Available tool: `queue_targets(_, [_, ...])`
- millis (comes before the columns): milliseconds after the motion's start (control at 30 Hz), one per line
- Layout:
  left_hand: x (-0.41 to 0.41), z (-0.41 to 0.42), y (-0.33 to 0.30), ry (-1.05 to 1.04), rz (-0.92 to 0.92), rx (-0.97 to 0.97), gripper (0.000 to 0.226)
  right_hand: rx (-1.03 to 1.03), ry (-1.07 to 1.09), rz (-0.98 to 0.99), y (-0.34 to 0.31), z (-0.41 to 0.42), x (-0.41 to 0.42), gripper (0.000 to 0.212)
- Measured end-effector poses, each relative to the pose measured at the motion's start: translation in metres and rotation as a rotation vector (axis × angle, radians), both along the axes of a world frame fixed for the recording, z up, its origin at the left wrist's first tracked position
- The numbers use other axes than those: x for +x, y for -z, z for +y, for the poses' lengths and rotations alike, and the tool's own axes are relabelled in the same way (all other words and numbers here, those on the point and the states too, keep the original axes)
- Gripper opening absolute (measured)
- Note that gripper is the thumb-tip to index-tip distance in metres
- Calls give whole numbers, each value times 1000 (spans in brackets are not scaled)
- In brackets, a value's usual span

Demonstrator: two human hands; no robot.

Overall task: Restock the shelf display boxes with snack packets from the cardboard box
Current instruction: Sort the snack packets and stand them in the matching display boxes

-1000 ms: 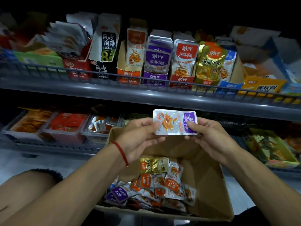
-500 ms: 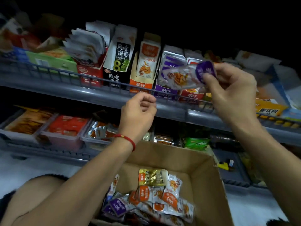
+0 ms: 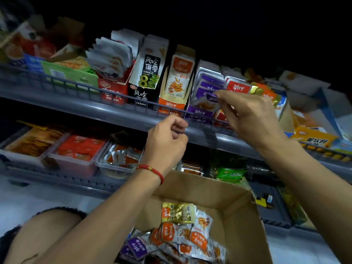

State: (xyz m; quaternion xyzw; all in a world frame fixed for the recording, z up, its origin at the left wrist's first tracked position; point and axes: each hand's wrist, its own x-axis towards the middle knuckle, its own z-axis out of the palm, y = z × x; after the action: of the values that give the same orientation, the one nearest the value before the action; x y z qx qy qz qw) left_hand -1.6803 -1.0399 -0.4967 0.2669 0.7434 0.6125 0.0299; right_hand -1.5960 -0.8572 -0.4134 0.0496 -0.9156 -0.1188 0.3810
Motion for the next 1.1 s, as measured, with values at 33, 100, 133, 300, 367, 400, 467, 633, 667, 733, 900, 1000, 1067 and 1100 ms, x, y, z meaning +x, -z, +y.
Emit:
queue_targets(33, [0,0,0,3,1,-5,26,-13,14,-25,-4,0,-2,23])
queue_targets(100, [1,-1,1,7,5,-20,26,-57,47,-63,-9,-1,-8,22])
queue_targets(133, [1,-2,1,7,6,-26,25,-71,67,-77,-10,-3,-11,21])
queue_targets(300, [1,-3,1,5,5,-39,27,-62,217,-25,-8,-9,-19,31])
queue_targets(367, [0,-4,2,2,6,-47,27,-80,179,53,-5,-7,-18,23])
queue_targets(400, [-1,-5,2,-1,9,-49,27,-82,160,73,-3,-5,-18,18])
queue_targets(467, [-2,-5,3,0,11,-55,26,-105,149,61,3,-4,-19,13])
queue_targets(633, [-1,-6,6,0,19,-86,24,-133,187,31,9,-7,-22,16])
queue_targets(667, [-1,-6,6,0,24,-90,24,-140,188,32,9,-7,-21,17])
queue_targets(733, [-1,-6,7,-3,30,-92,24,-148,165,32,11,-7,-20,15])
queue_targets(900, [-1,-4,9,-8,19,-105,24,-174,116,-12,6,-8,-28,16])
queue_targets(1000, [-2,-2,9,-9,14,-113,23,-216,104,-18,1,-10,-35,18])
queue_targets(1067, [-2,-1,9,-14,20,-118,23,-253,112,-3,0,-10,-38,19])
queue_targets(1100, [-2,-1,9,-15,24,-122,23,-269,128,10,0,-10,-39,20])
